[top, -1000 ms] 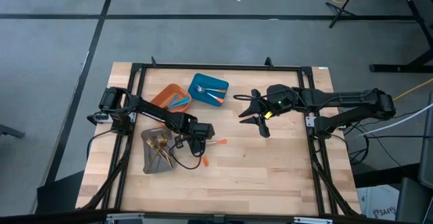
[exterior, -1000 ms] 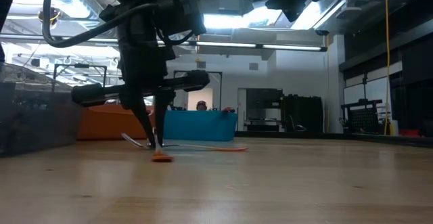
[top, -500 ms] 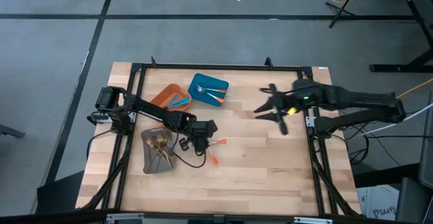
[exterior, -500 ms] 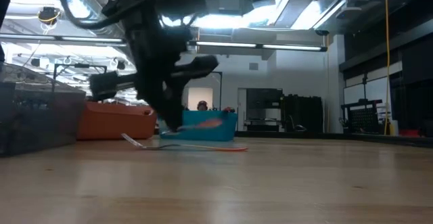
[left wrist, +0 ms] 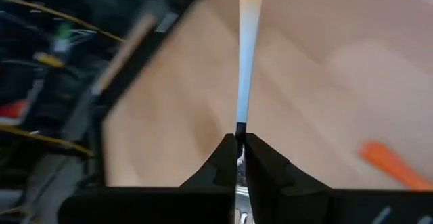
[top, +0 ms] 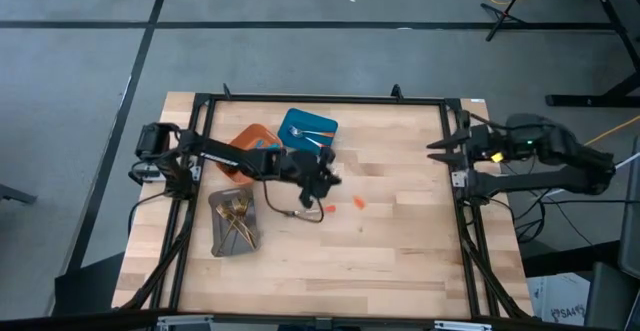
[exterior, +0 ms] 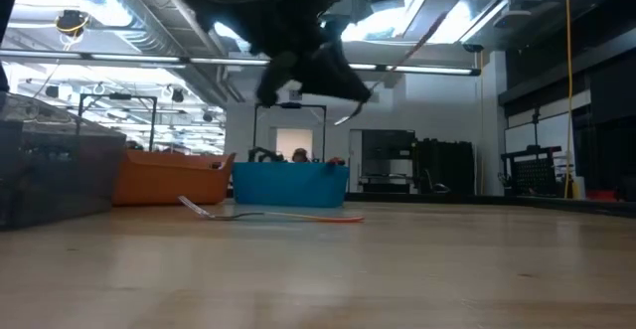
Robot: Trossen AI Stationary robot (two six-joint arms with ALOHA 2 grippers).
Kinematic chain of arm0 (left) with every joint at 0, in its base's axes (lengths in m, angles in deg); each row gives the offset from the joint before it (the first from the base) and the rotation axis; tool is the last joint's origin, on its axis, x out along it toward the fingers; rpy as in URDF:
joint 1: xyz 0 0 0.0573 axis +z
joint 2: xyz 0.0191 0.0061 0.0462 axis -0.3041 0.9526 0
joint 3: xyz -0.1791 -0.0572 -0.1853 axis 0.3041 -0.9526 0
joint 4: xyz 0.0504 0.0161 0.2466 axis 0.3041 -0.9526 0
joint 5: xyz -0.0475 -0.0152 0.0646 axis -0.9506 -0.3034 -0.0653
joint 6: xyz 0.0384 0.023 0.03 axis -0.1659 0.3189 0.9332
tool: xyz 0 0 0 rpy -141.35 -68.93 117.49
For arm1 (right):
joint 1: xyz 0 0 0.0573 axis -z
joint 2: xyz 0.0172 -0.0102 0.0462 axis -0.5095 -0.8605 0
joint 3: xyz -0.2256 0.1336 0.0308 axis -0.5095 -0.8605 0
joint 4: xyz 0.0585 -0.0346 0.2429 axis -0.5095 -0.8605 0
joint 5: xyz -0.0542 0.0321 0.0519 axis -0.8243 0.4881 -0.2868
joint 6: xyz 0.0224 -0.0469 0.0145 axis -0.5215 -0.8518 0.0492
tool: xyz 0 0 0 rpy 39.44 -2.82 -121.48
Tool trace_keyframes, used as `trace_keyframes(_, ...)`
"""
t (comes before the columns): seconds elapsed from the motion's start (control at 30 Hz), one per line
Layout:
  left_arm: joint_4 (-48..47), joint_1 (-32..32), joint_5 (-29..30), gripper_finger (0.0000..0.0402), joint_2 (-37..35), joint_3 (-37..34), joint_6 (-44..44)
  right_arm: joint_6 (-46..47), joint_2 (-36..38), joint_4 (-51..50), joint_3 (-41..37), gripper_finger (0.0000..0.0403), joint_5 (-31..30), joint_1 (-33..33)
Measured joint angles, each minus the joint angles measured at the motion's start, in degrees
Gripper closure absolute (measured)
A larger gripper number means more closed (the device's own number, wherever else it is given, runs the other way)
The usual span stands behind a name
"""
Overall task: Sort silverware by color (type)
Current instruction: Put the orange fork into the blue bin
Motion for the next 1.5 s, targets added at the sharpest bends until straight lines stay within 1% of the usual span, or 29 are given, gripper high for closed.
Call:
trace_keyframes(0.13,8.2,3.3,0.0,0.0392,0.0,0.0,-1.5,0.0,4.4,3.7,-4.1,0.0311,0.6,0.0)
trace_keyframes(0.27,12.1,6.8,0.0,0.0392,0.0,0.0,-3.9,-0.5,9.0,11.2,-11.4,0.0311,0.6,0.0)
trace_keyframes(0.33,14.0,8.5,0.0,0.0392,0.0,0.0,-4.8,-0.5,10.8,16.5,-16.4,0.0311,0.6,0.0)
trace_keyframes(0.43,14.3,10.6,-0.5,0.0392,0.0,0.0,-6.3,-0.6,13.1,26.7,-23.9,0.0311,0.1,0.0)
trace_keyframes(0.53,14.5,12.5,-0.6,0.0392,0.0,0.0,-7.8,-0.6,15.2,33.6,-30.1,0.0311,-0.6,0.0)
trace_keyframes(0.67,14.5,14.6,-0.7,0.0392,0.0,0.0,-8.8,0.6,19.3,36.5,-36.3,0.0311,-1.5,0.0)
trace_keyframes(0.83,14.5,17.4,-0.7,0.0392,0.0,0.0,-8.7,3.5,27.2,37.8,-42.4,0.0311,-1.5,0.0)
trace_keyframes(0.93,14.4,19.6,-1.1,0.0392,0.0,0.0,-8.8,4.6,32.0,38.2,-44.8,0.0311,-2.4,0.0)
trace_keyframes(1.07,13.1,22.7,-5.9,0.0392,0.0,0.0,-8.9,5.1,31.6,39.1,-45.4,0.0311,-2.4,0.0)
trace_keyframes(1.13,11.7,24.1,-7.3,0.0392,0.0,0.0,-10.0,5.1,31.2,39.6,-45.0,0.0311,-2.5,0.0)
trace_keyframes(1.3,4.6,26.9,-7.8,0.0392,0.0,0.0,-14.7,5.2,31.9,39.2,-45.2,0.0311,-1.0,0.0)
trace_keyframes(1.37,1.9,27.7,-7.8,0.0392,0.0,0.0,-14.9,5.2,31.8,39.2,-45.3,0.0311,-0.9,0.0)
trace_keyframes(1.5,-2.4,28.5,-7.9,0.0392,0.0,0.0,-14.9,5.6,31.9,43.7,-49.0,0.0311,-0.9,0.0)
